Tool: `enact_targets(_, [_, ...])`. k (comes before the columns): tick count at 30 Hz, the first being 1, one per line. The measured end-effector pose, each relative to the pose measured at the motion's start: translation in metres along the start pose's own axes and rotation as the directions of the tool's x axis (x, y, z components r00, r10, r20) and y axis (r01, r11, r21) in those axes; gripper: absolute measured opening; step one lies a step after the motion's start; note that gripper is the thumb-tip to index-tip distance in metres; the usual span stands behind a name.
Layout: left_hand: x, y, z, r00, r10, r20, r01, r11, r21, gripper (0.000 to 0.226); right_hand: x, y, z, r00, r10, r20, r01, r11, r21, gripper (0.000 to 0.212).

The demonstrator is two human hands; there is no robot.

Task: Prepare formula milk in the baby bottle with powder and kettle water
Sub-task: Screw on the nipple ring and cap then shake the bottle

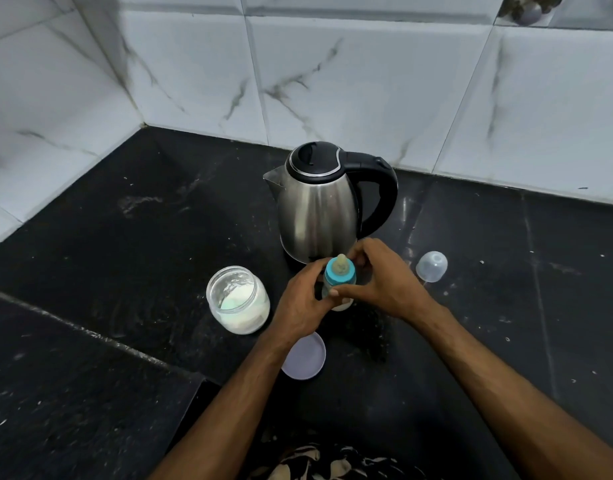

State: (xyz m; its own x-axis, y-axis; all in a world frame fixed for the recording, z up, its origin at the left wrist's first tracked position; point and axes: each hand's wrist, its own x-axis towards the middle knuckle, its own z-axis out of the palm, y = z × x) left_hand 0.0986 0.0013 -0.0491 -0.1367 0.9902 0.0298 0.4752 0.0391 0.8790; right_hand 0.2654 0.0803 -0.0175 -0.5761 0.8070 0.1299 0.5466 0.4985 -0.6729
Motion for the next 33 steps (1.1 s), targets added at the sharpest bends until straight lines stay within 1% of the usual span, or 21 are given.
enact_targets(2, [0.0,0.0,0.0,1.0,0.001,0.002,-0.001,1.0,0.013,0.06,0.0,-0.001,-0.005,0.997,-0.019,0.076,0.017,1.0,0.025,0.076])
enact_targets(3, [0.001,0.001,0.0,1.0,-0.005,0.006,0.005,1.0,0.01,0.06,0.001,-0.001,-0.009,0.992,-0.037,0.123,0.032,0.999,0.043,0.079])
enact_targets(4, [0.001,0.001,0.0,1.0,-0.011,0.011,0.011,1.0,0.002,0.061,0.001,0.0,-0.012,0.985,-0.058,0.162,0.048,0.997,0.062,0.077])
enact_targets(6, [0.001,0.001,0.0,1.0,-0.014,0.013,0.014,1.0,-0.01,0.062,0.002,0.001,-0.015,0.975,-0.09,0.203,0.074,0.993,0.088,0.064])
enact_targets(7, [0.001,0.0,0.0,1.0,-0.015,0.013,0.015,1.0,-0.01,0.062,0.003,0.002,-0.014,0.976,-0.094,0.197,0.077,0.993,0.093,0.057])
enact_targets(9, [0.001,0.0,0.0,1.0,-0.017,0.014,0.017,1.0,-0.007,0.061,0.002,0.0,-0.01,0.989,-0.066,0.135,0.057,0.996,0.072,0.049])
enact_targets(10, [0.001,0.0,0.0,1.0,-0.011,0.013,0.012,1.0,-0.004,0.061,0.002,-0.001,-0.007,0.994,-0.037,0.098,0.034,0.999,0.038,0.05])
enact_targets(12, [0.0,0.001,-0.001,1.0,0.008,0.016,-0.008,1.0,0.007,0.059,0.001,-0.003,-0.005,0.998,-0.005,0.067,0.008,0.999,-0.041,0.06])
enact_targets(13, [0.0,0.002,-0.002,1.0,0.012,0.019,-0.012,1.0,0.009,0.059,0.0,-0.003,-0.005,0.997,-0.01,0.08,0.014,0.998,-0.055,0.067])
enact_targets(15, [0.0,0.003,-0.003,1.0,0.012,0.026,-0.012,1.0,-0.005,0.058,0.0,-0.004,-0.01,0.989,-0.033,0.147,0.034,0.999,-0.002,0.077])
enact_targets(16, [0.0,0.003,-0.002,1.0,0.007,0.028,-0.007,1.0,-0.015,0.058,0.0,-0.004,-0.013,0.982,-0.055,0.181,0.052,0.998,0.024,0.075])
enact_targets(18, [0.0,0.003,-0.002,1.0,-0.01,0.024,0.01,1.0,-0.023,0.059,0.003,-0.003,-0.015,0.973,-0.088,0.213,0.083,0.996,0.029,0.063])
enact_targets(19, [0.001,0.002,-0.002,1.0,-0.014,0.027,0.015,1.0,-0.022,0.059,0.004,-0.003,-0.013,0.977,-0.087,0.197,0.085,0.996,0.02,0.057])
enact_targets(21, [0.001,0.0,-0.002,0.999,-0.008,0.04,0.009,1.0,-0.02,0.058,0.005,-0.005,-0.007,0.993,-0.046,0.108,0.048,0.999,-0.011,0.05])
enact_targets(23, [0.0,0.001,-0.002,0.999,-0.001,0.049,0.002,1.0,-0.018,0.058,0.004,-0.006,-0.001,0.999,-0.009,0.036,0.011,0.999,-0.052,0.054])
enact_targets(24, [-0.001,0.001,-0.002,0.999,0.0,0.05,0.001,1.0,-0.017,0.058,0.003,-0.007,-0.001,0.999,-0.016,0.034,0.018,0.998,-0.064,0.058])
enact_targets(25, [-0.001,0.001,-0.002,0.999,0.003,0.049,-0.002,1.0,-0.018,0.058,0.003,-0.007,-0.003,0.998,-0.033,0.058,0.037,0.997,-0.069,0.065])
enact_targets(27, [-0.002,0.002,-0.003,0.999,0.004,0.05,-0.003,1.0,-0.021,0.059,0.005,-0.007,-0.011,0.986,-0.065,0.155,0.076,0.995,-0.063,0.077])
enact_targets(28, [-0.001,0.002,-0.003,0.999,-0.002,0.053,0.003,1.0,-0.022,0.06,0.006,-0.006,-0.016,0.976,-0.086,0.2,0.104,0.991,-0.08,0.077])
enact_targets(31, [0.0,0.0,-0.004,0.998,-0.013,0.057,0.016,0.999,-0.04,0.06,0.011,-0.003,-0.02,0.954,-0.156,0.254,0.191,0.975,-0.116,0.059])
enact_targets(33, [0.0,-0.002,-0.003,0.998,-0.013,0.061,0.016,0.999,-0.047,0.061,0.011,-0.004,-0.016,0.967,-0.134,0.216,0.162,0.979,-0.121,0.052])
